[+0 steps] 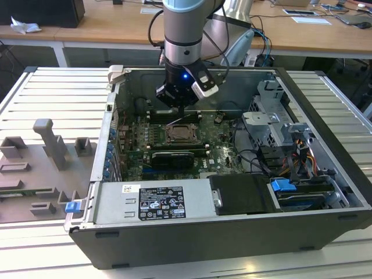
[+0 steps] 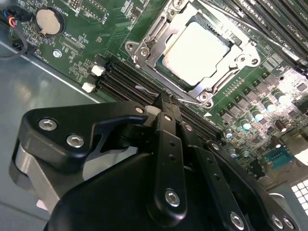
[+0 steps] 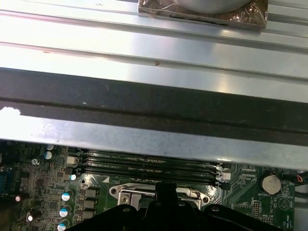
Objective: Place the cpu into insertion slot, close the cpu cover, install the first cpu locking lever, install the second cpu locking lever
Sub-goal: 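Install the first cpu locking lever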
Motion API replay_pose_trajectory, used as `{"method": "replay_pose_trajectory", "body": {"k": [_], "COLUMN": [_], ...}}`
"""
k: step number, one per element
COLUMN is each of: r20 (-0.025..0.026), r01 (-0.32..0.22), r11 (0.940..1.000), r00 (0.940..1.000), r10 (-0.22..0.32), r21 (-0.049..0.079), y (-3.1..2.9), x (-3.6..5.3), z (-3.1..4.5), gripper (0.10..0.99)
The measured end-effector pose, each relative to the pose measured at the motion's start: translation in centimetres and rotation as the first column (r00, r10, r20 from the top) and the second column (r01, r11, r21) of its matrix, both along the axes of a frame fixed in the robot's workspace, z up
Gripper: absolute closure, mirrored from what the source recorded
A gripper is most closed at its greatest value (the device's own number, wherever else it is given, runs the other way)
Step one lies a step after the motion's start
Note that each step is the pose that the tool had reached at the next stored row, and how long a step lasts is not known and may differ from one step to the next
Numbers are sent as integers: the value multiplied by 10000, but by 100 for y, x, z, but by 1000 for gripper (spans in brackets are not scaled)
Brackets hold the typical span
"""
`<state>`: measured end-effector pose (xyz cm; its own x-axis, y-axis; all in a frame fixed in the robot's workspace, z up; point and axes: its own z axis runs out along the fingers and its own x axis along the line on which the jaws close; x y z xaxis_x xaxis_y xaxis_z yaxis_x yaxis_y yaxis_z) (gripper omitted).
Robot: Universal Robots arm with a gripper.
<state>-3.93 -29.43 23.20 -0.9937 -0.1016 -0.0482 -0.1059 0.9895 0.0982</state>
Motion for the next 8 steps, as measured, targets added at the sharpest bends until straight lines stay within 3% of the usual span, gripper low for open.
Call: {"method": "replay_pose_trajectory", "body": {"k": [3, 8], "r20": [5, 5], "r01": [-10, -12], "r11": [9999, 9999], "r00": [10000, 10000], "r10": [9, 12], "r21": [133, 133], "y": [2, 2], "x": [1, 1], "z": [-6, -10], "gripper": [980, 980]}}
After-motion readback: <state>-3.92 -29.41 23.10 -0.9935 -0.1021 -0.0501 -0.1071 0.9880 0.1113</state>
